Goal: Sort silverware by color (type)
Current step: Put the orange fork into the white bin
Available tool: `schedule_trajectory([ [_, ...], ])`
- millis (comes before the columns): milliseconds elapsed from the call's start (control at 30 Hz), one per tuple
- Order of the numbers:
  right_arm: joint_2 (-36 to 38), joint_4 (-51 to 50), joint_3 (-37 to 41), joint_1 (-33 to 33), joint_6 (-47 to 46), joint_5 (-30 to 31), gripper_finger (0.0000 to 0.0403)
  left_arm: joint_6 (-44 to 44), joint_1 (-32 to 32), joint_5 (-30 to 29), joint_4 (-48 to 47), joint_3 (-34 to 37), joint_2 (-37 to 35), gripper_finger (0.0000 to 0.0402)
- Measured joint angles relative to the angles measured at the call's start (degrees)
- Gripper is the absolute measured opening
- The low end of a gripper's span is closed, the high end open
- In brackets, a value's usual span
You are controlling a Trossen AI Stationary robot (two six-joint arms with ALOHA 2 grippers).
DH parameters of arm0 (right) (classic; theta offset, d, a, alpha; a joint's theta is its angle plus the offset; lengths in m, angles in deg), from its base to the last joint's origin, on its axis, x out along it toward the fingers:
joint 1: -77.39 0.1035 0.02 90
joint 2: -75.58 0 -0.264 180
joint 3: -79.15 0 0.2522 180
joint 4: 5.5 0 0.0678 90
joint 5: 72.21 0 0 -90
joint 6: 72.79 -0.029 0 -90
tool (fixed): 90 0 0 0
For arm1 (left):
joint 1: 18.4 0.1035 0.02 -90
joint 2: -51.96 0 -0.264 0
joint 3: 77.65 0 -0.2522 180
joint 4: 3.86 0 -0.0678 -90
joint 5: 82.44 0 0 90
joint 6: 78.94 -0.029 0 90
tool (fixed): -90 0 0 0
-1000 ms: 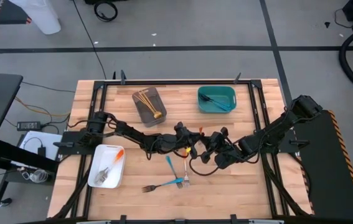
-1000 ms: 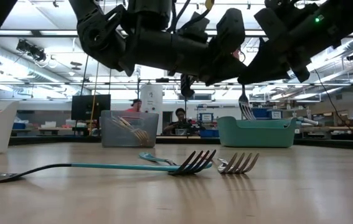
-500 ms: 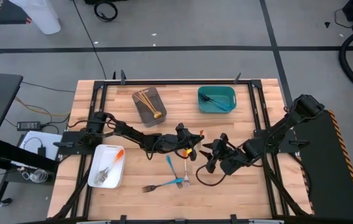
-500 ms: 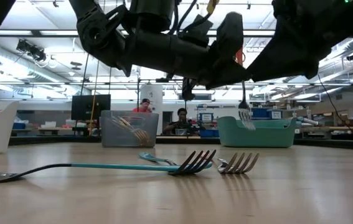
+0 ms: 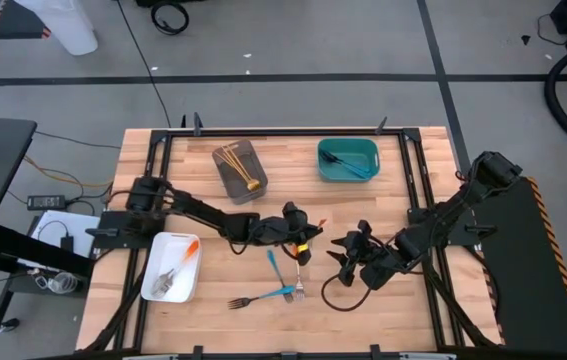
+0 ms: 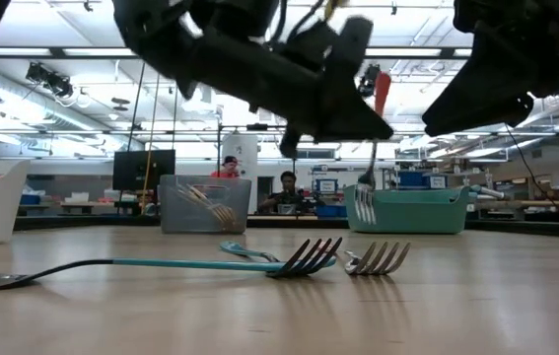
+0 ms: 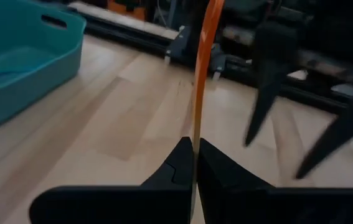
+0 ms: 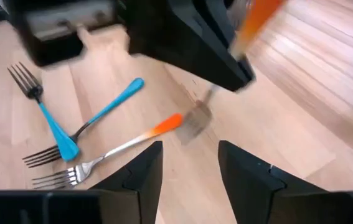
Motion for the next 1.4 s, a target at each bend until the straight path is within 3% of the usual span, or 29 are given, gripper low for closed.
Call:
schedule_trajectory([
  [700, 0.0, -0.35, 0.0, 0.14, 0.43, 1.18, 0.0165, 0.69, -7.19, -0.99, -37.7, -0.03, -18.74, 0.0015],
  [1133, -0.02, -0.09, 0.0, -0.02, 2.66, 4.79, 0.0164, 11.01, -15.62, -3.86, -62.59, -0.03, -28.15, 0.0015],
  [1400, -0.06, 1.43, 0.02, -0.73, 12.08, 11.63, 0.0164, 19.63, -21.52, -4.85, -74.21, -0.04, -31.89, 0.0016],
])
